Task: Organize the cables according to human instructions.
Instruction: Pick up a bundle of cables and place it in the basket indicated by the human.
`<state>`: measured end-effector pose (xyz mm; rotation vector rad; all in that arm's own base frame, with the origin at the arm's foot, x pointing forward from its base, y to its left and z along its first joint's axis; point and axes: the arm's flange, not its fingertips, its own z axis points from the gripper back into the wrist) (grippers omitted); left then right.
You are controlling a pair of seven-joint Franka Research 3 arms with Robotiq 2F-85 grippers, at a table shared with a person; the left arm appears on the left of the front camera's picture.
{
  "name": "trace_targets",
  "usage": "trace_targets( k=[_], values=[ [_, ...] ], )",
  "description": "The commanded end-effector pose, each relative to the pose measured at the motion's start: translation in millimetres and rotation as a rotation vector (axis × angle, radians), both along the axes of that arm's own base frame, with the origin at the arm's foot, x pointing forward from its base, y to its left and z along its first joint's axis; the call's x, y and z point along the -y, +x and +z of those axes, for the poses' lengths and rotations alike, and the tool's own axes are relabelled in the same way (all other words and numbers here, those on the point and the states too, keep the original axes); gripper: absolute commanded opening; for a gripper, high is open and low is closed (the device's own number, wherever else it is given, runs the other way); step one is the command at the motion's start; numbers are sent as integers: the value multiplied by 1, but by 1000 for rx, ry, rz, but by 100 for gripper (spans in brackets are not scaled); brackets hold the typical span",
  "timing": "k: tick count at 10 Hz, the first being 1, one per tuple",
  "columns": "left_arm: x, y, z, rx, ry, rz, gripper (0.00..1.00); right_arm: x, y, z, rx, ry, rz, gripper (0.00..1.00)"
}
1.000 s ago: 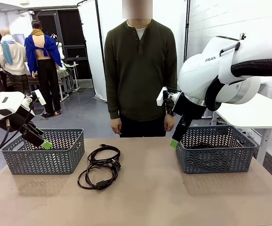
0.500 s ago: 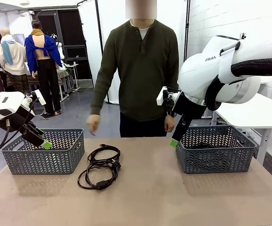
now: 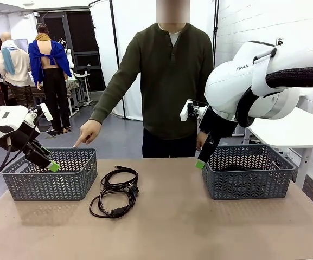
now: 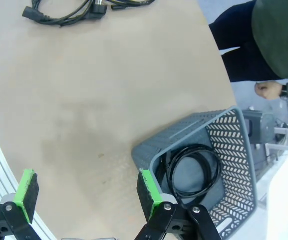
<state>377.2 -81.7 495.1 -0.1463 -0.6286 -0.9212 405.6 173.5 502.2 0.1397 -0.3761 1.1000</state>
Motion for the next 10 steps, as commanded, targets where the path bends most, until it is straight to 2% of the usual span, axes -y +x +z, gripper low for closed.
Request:
trace_targets(
  k=[1,10],
  values=[
    [-2,1,-1,-4,-3,-5,100,1,1,-1,7,-3,-7,100],
    [-2,1,-1,-4,-3,-5,100,1,1,-1,7,-3,-7,100]
  ],
)
